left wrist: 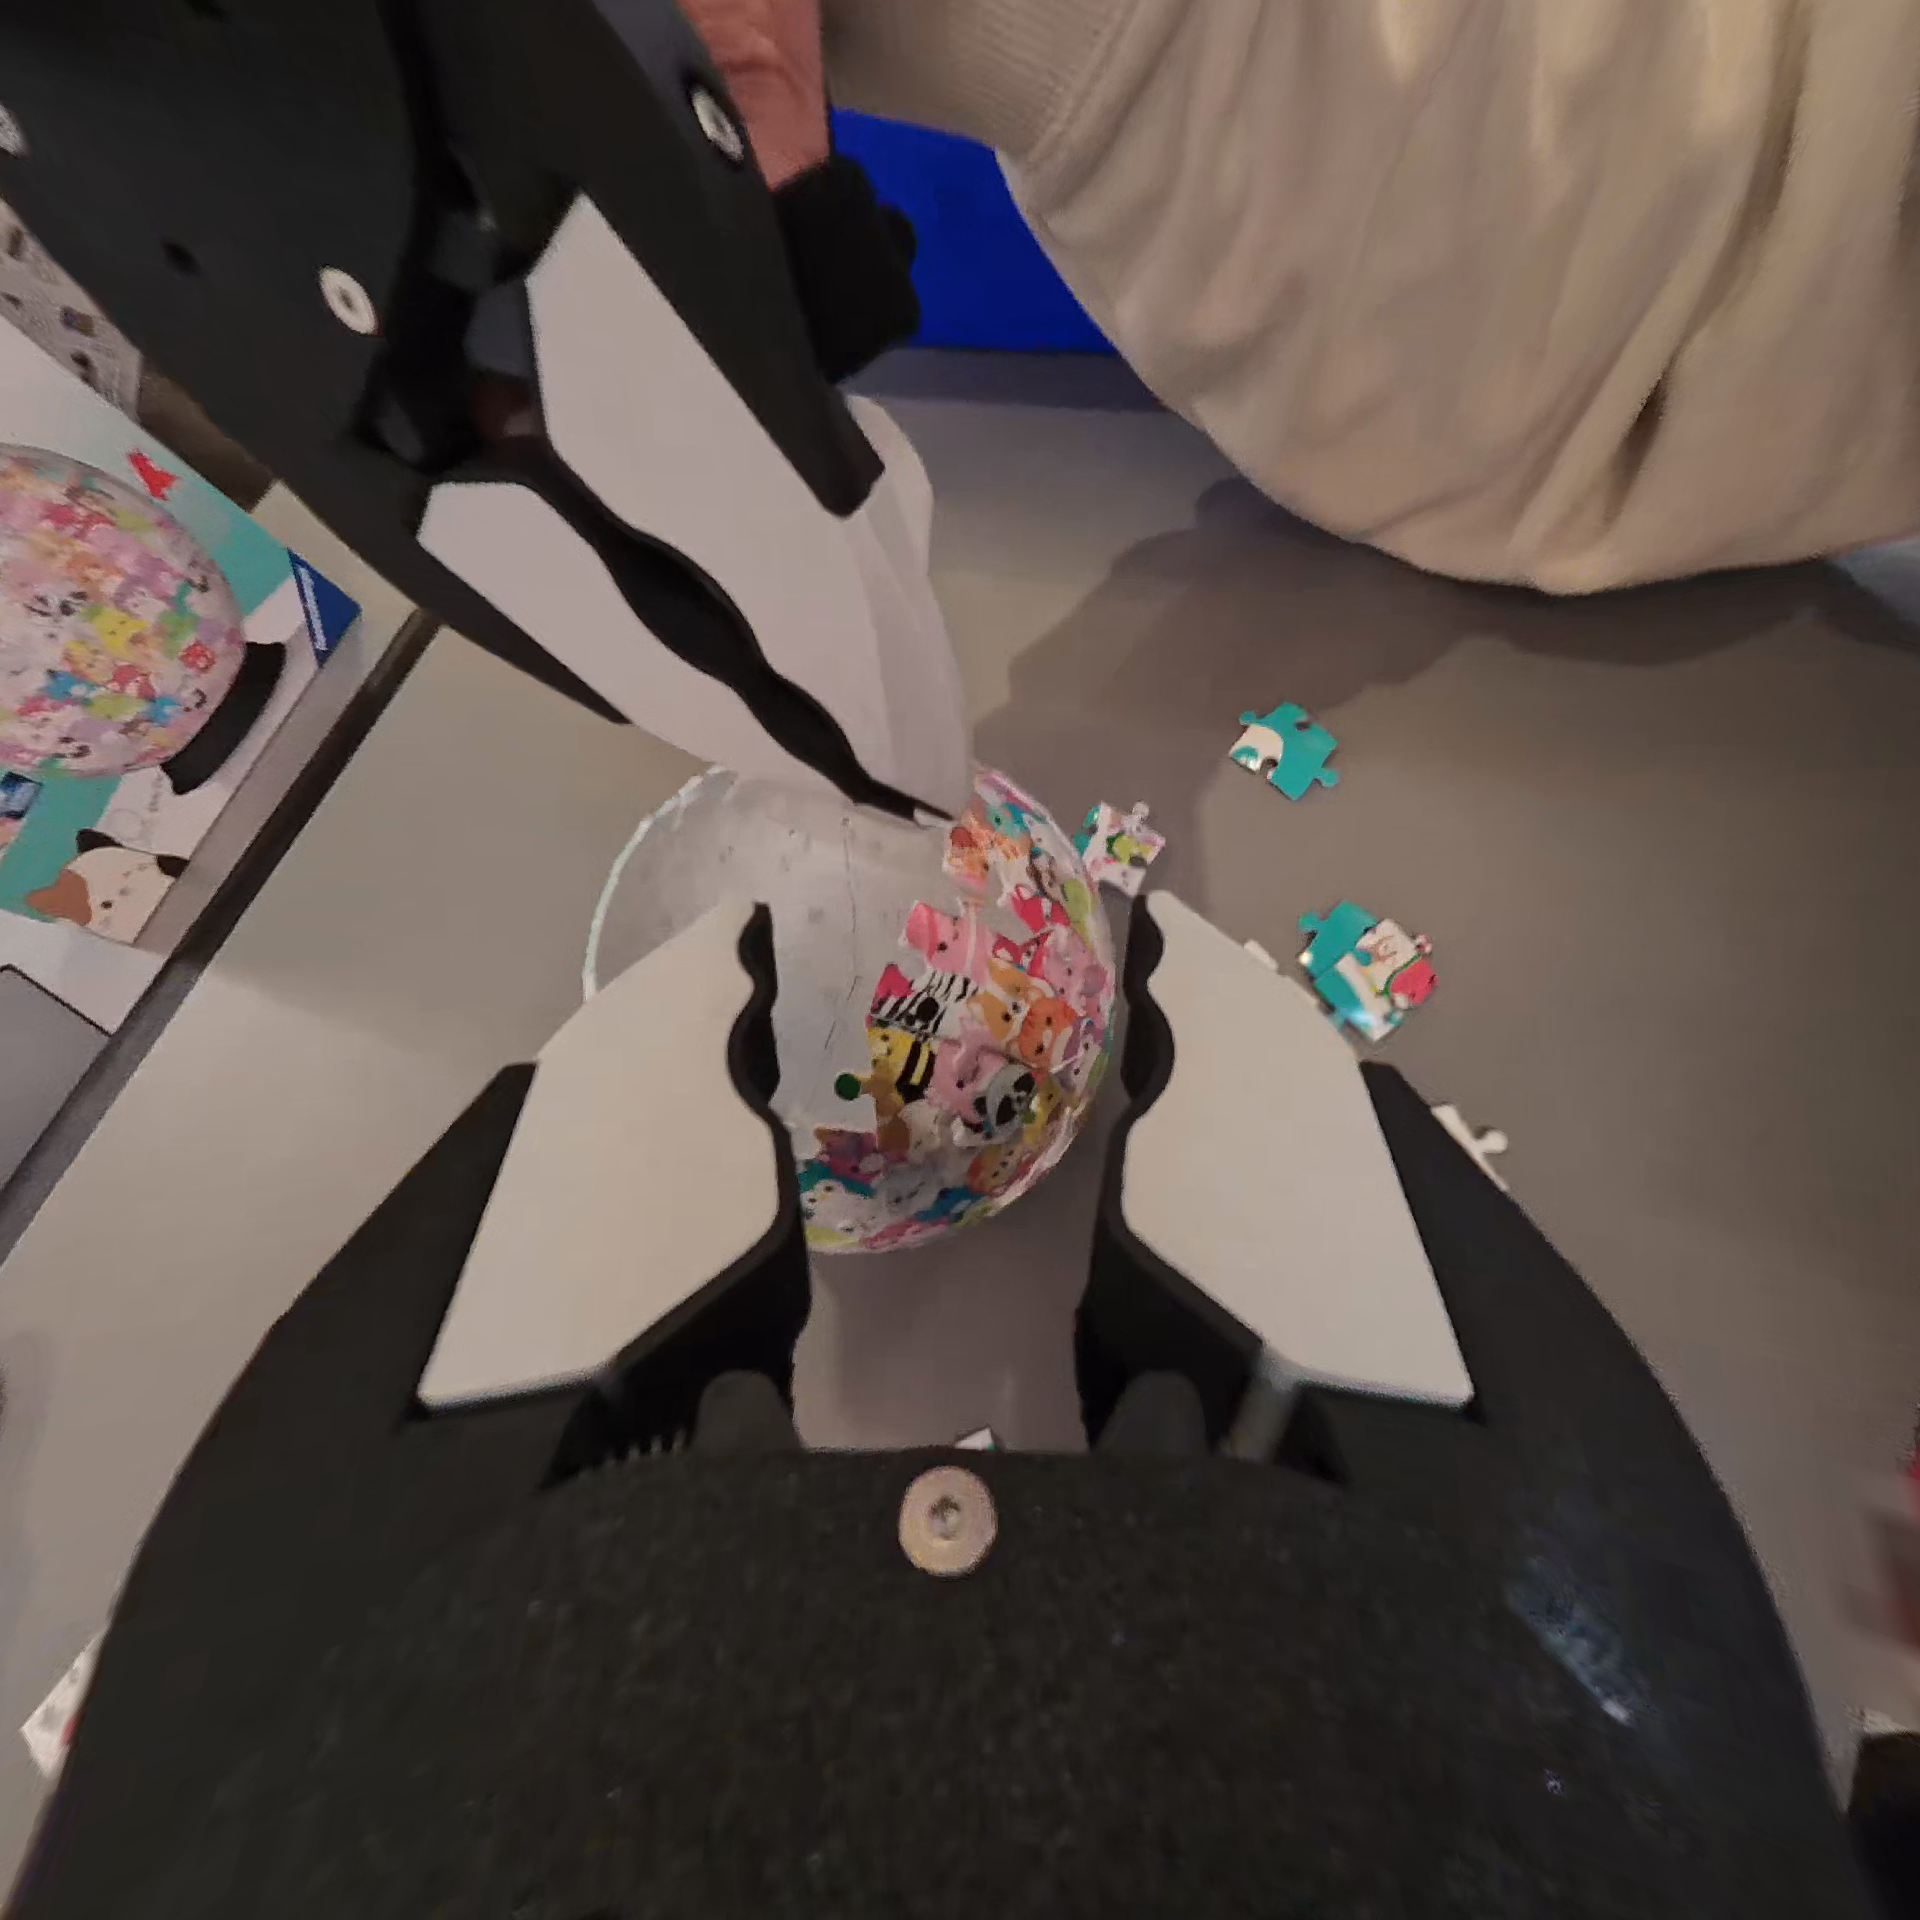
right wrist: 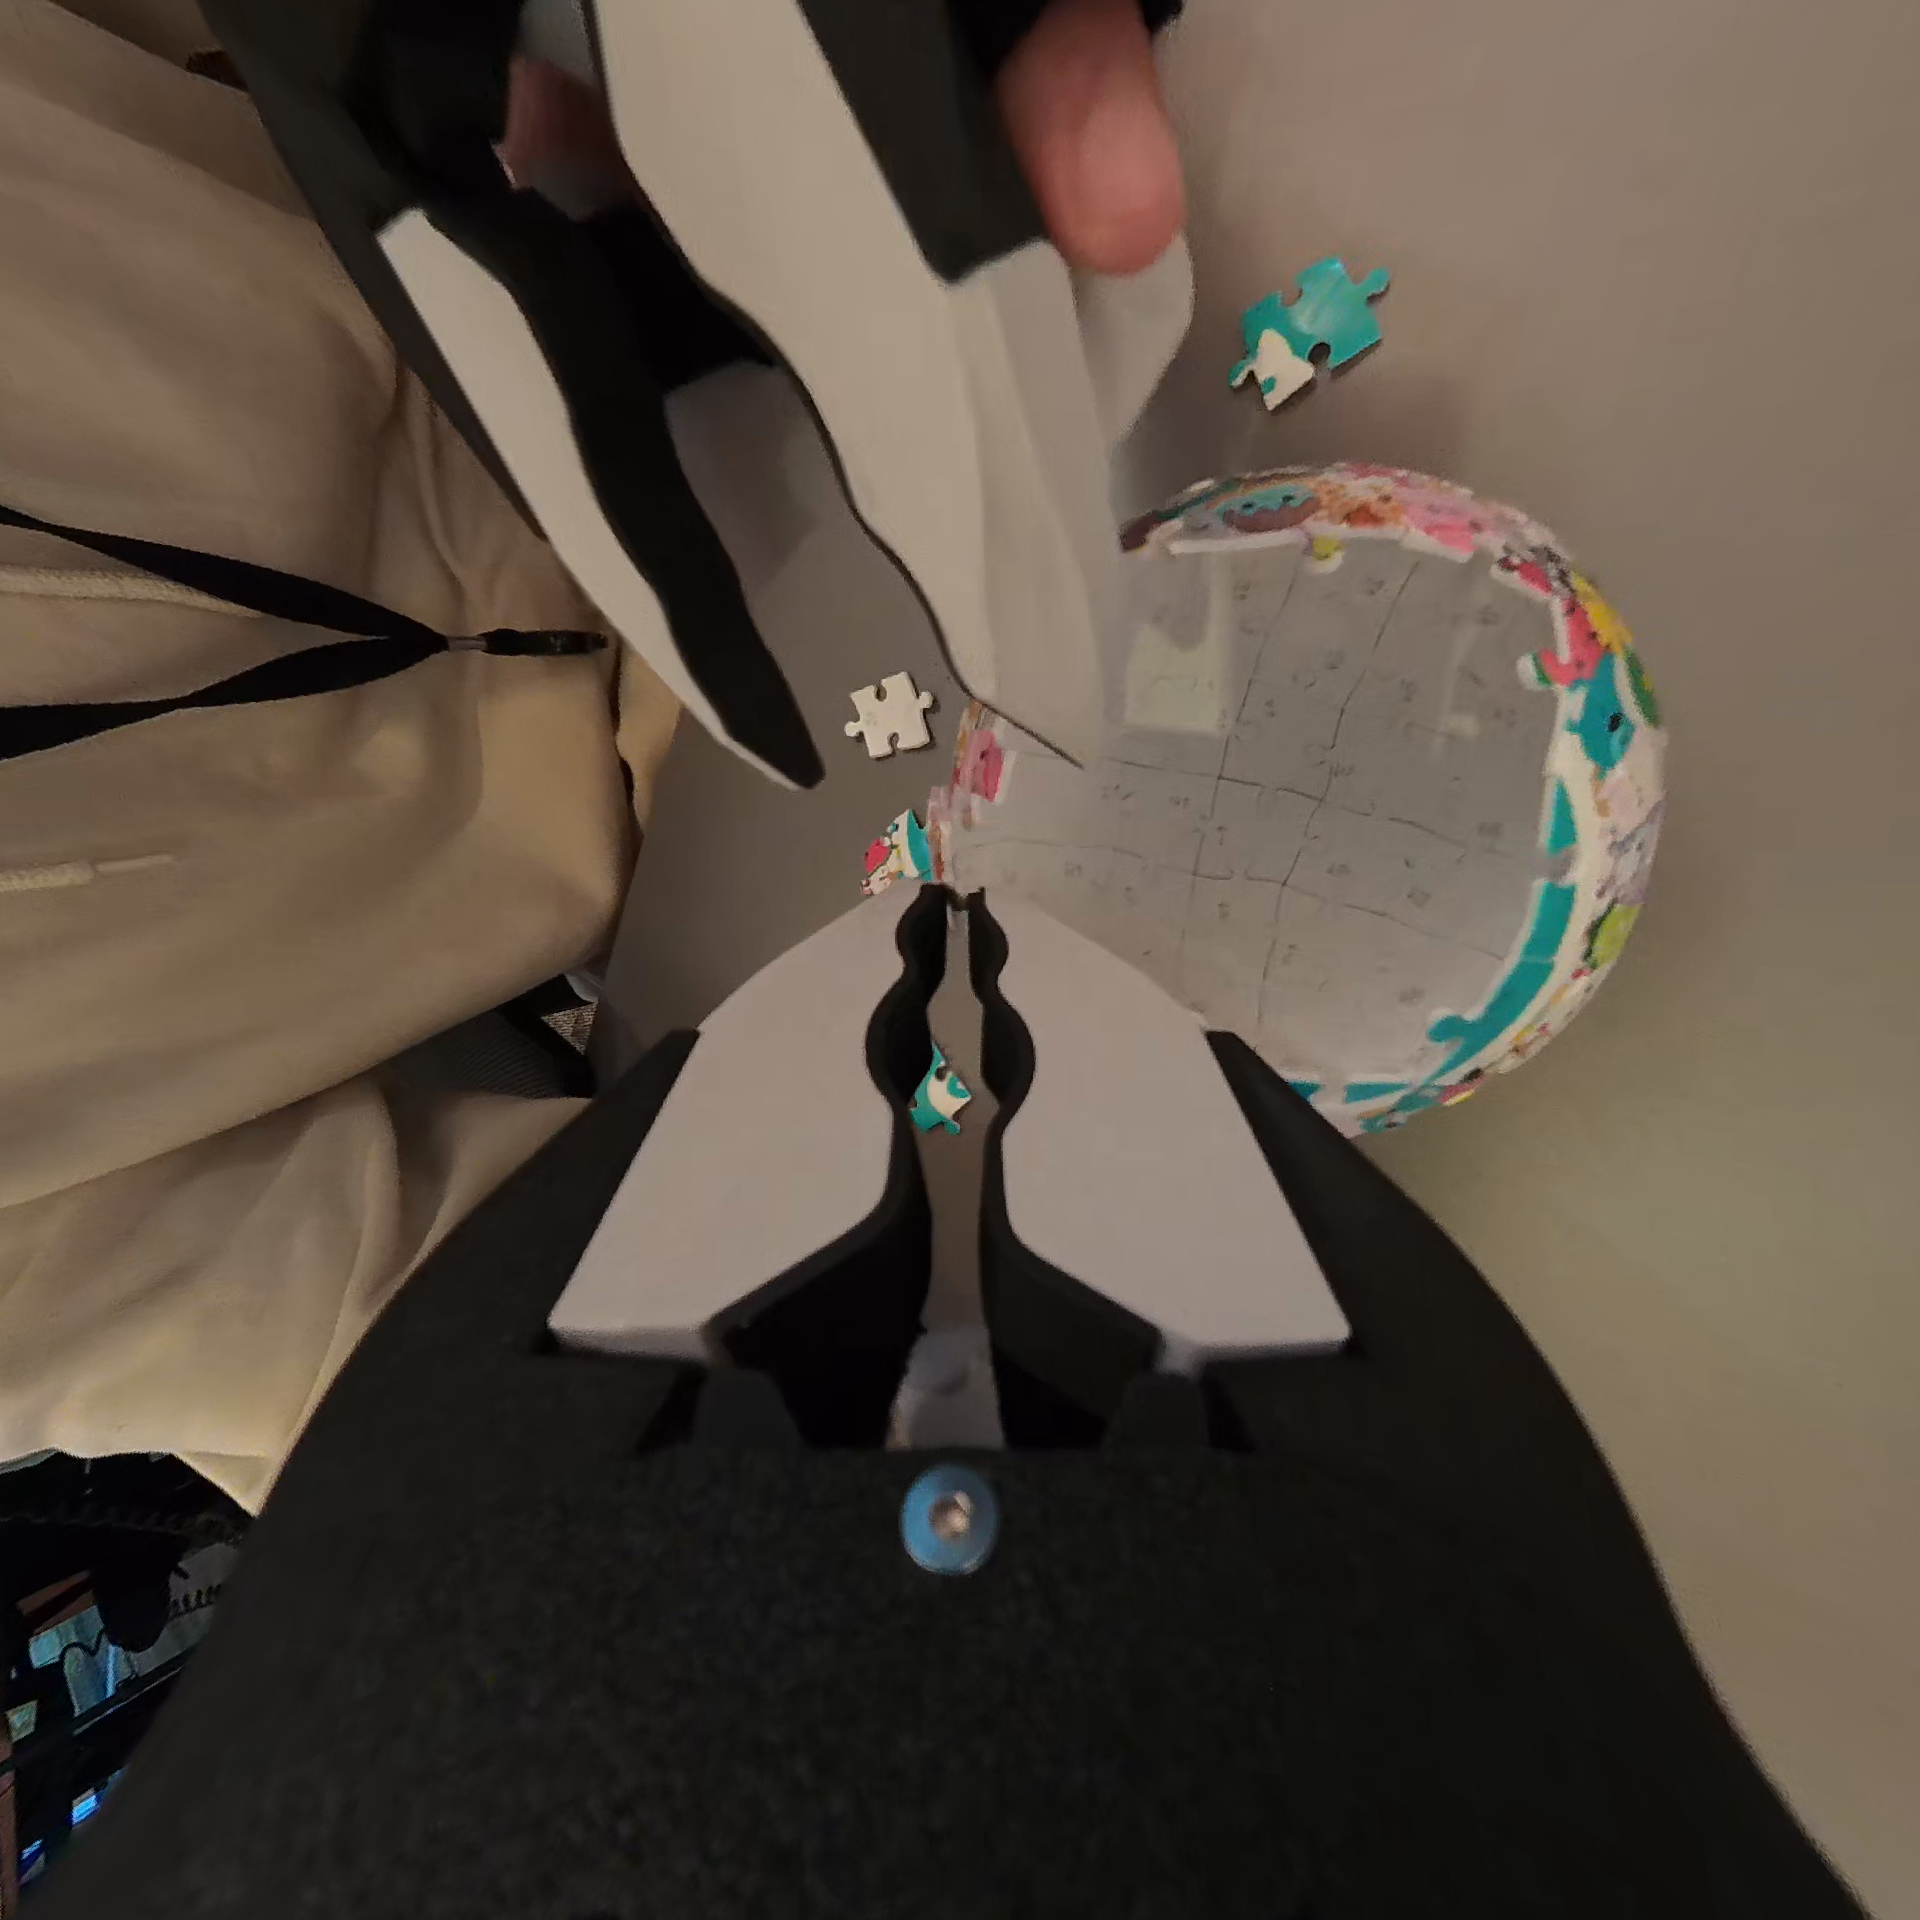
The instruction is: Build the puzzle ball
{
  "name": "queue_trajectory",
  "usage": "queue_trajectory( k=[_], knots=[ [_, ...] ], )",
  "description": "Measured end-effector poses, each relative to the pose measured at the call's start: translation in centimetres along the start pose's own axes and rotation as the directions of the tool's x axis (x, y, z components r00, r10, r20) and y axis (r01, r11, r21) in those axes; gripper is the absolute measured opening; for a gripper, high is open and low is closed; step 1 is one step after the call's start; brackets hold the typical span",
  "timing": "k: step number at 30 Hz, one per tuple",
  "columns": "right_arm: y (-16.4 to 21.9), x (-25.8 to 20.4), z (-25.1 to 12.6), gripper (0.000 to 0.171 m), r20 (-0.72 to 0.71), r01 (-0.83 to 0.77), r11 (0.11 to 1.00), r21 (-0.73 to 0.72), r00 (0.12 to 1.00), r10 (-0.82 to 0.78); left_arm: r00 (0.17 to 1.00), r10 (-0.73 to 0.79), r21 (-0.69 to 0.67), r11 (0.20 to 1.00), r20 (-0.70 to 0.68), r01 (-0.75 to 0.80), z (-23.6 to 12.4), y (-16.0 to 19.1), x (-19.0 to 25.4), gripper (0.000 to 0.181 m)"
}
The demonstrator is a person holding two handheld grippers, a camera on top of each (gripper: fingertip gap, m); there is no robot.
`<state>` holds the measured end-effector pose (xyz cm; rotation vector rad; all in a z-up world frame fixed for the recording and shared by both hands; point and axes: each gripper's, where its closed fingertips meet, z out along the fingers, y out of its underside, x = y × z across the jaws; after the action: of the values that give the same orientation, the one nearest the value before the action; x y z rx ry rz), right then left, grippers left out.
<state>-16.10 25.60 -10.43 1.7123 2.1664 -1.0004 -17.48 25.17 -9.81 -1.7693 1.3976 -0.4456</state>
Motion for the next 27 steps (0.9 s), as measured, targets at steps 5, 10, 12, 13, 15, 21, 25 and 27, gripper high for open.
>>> queue_trajectory(
  k=[5, 10, 12, 13, 15, 21, 25, 27],
  knots=[
    [-0.1, 0.1, 0.1, 0.004, -0.003, -0.010, 1.000, -0.002, 1.000, 0.010, 0.999, 0.026, -0.035, 0.999, -0.022, -0.027, 0.8, 0.7, 0.5, 0.054],
    [0.0, 0.5, 0.0, 0.005, -0.026, -0.020, 1.000, -0.004, 0.999, 0.020, 1.000, 0.026, -0.022, 0.999, -0.016, -0.026, 0.6, 0.6, 0.7, 0.051],
    [0.0, 0.5, 0.1, 0.005, -0.028, -0.021, 1.000, -0.006, 0.999, 0.021, 1.000, 0.021, -0.021, 1.000, -0.021, -0.022, 0.6, 0.6, 0.9, 0.050],
    [-0.1, 0.5, 0.1, 0.005, -0.029, -0.022, 1.000, -0.007, 0.999, 0.021, 0.999, 0.021, -0.021, 1.000, -0.024, -0.022, 0.6, 0.6, 0.9, 0.050],
    [-0.3, 0.6, 0.1, 0.005, -0.044, -0.012, 1.000, -0.004, 0.999, 0.012, 1.000, 0.017, -0.015, 1.000, -0.022, -0.018, 0.6, 0.6, 1.0, 0.050],
    [-0.2, 0.7, 0.1, 0.005, -0.055, -0.014, 1.000, -0.011, 0.998, 0.013, 0.999, 0.000, 0.005, 1.000, -0.034, 0.001, 0.5, 0.4, 1.3, 0.048],
    [-0.2, 0.7, 0.1, 0.005, -0.057, -0.016, 1.000, -0.010, 0.998, 0.016, 0.999, -0.004, 0.014, 1.000, -0.040, 0.005, 0.5, 0.3, 1.6, 0.049],
    [-0.2, 0.7, 0.1, 0.005, -0.059, -0.017, 1.000, -0.012, 0.998, 0.017, 1.000, -0.003, 0.016, 1.000, -0.027, 0.003, 0.4, 0.4, 1.5, 0.047]
  ],
)
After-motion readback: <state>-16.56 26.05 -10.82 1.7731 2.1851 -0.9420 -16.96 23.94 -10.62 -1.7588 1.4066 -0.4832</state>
